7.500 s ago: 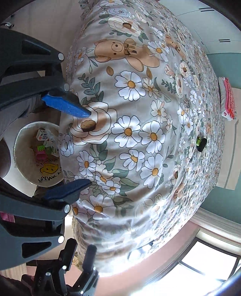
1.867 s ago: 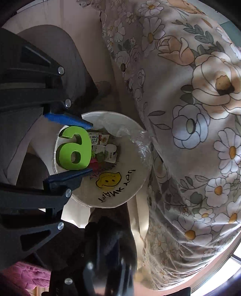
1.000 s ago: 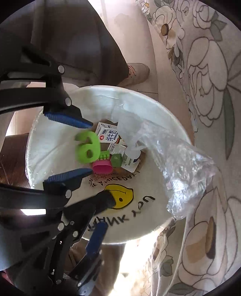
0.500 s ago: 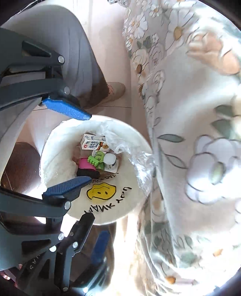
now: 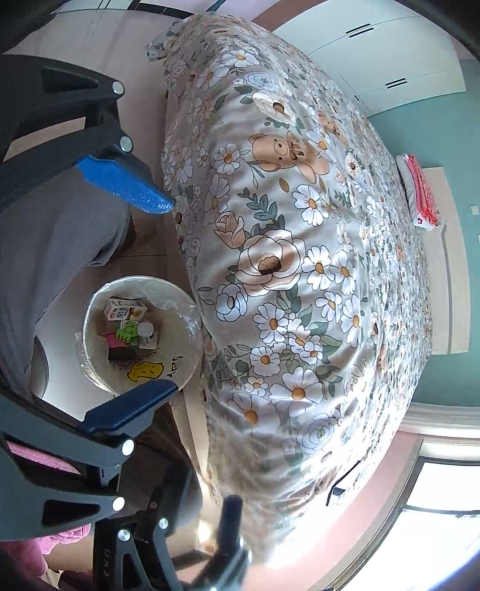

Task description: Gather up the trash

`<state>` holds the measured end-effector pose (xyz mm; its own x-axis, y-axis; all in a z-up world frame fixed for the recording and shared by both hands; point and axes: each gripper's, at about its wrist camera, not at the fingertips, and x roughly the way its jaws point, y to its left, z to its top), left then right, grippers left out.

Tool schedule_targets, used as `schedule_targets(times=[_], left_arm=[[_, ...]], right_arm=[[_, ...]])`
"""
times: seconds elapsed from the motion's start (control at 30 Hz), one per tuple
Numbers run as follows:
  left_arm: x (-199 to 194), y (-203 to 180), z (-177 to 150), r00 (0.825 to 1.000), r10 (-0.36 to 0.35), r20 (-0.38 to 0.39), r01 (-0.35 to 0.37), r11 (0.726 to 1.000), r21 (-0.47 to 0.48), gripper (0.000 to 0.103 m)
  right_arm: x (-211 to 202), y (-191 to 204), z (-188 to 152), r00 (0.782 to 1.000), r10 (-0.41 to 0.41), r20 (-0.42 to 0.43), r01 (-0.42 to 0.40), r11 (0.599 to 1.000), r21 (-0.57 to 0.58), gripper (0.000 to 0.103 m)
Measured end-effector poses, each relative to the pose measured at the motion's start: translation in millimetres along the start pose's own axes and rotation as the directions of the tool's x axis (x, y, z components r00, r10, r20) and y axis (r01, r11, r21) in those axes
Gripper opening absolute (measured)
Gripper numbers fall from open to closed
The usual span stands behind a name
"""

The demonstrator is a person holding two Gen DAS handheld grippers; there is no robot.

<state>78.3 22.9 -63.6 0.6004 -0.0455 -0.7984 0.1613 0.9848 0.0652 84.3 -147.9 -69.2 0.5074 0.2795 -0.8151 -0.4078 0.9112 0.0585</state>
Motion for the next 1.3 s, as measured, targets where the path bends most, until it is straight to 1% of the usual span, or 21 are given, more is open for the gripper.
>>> schedule_targets(times=[0.07, 0.17, 0.27, 0.33, 0.4, 0.43, 0.5, 0.53, 0.63, 0.7, 0.77, 0.87, 1.3], left_arm=[[-15.8, -6.5, -4.5, 0.999, 0.018, 0.027, -0.019, 0.999, 0.027, 0.093], [-39.4, -9.7, -13.1, 0.997, 0.044, 0.066, -0.046, 0.998, 0.034, 0.094], [-59.7, -10.6, -19.0, 0.993, 0.058, 0.101, -0.061, 0.998, 0.026, 0.094], [-69.4, -10.7, -22.4, 0.990, 0.072, 0.123, -0.075, 0.997, 0.013, 0.094], [-77.2, -13.2, -27.3, 0.986, 0.080, 0.143, -0.081, 0.997, 0.000, 0.094], [-79.6, -13.7, -28.5, 0.986, 0.077, 0.149, -0.078, 0.997, -0.003, 0.094], [-84.6, -15.9, -30.4, 0.984, 0.069, 0.162, -0.070, 0.998, -0.001, 0.094], [-85.7, -16.4, -30.2, 0.984, 0.069, 0.167, -0.070, 0.998, 0.000, 0.094], [-87.9, -19.0, -29.5, 0.982, 0.061, 0.180, -0.063, 0.998, 0.005, 0.094], [-87.4, -20.9, -29.5, 0.982, 0.059, 0.180, -0.061, 0.998, 0.008, 0.094], [-85.6, -21.8, -30.9, 0.984, 0.047, 0.172, -0.049, 0.999, 0.009, 0.094], [-82.5, -21.3, -32.6, 0.987, 0.028, 0.158, -0.030, 1.000, 0.006, 0.094], [-83.7, -20.3, -34.1, 0.987, 0.016, 0.160, -0.017, 1.000, 0.003, 0.094]], right_arm=[[-21.4, 0.0, -5.2, 0.999, -0.027, 0.022, 0.027, 1.000, 0.004, 0.077], [-48.8, 3.6, -16.5, 0.992, -0.107, 0.064, 0.107, 0.994, -0.003, 0.078], [-75.1, 12.0, -30.6, 0.967, -0.210, 0.147, 0.210, 0.978, 0.014, 0.081], [-90.1, 14.3, -41.6, 0.949, -0.241, 0.203, 0.234, 0.971, 0.059, 0.081], [-103.1, 17.7, -50.2, 0.934, -0.255, 0.249, 0.237, 0.966, 0.102, 0.081], [-107.5, 20.9, -53.3, 0.929, -0.256, 0.266, 0.236, 0.966, 0.106, 0.081], [-115.1, 25.0, -56.1, 0.910, -0.298, 0.289, 0.276, 0.954, 0.115, 0.081], [-119.3, 24.8, -56.6, 0.905, -0.302, 0.301, 0.277, 0.953, 0.126, 0.081], [-124.7, 23.4, -57.2, 0.901, -0.302, 0.313, 0.267, 0.952, 0.150, 0.083], [-124.3, 24.2, -57.3, 0.904, -0.297, 0.307, 0.263, 0.953, 0.150, 0.083], [-122.4, 25.3, -56.7, 0.908, -0.291, 0.301, 0.258, 0.955, 0.145, 0.083], [-122.0, 27.9, -56.3, 0.907, -0.291, 0.306, 0.260, 0.956, 0.138, 0.083], [-117.9, 33.5, -56.0, 0.911, -0.288, 0.297, 0.263, 0.957, 0.121, 0.083]])
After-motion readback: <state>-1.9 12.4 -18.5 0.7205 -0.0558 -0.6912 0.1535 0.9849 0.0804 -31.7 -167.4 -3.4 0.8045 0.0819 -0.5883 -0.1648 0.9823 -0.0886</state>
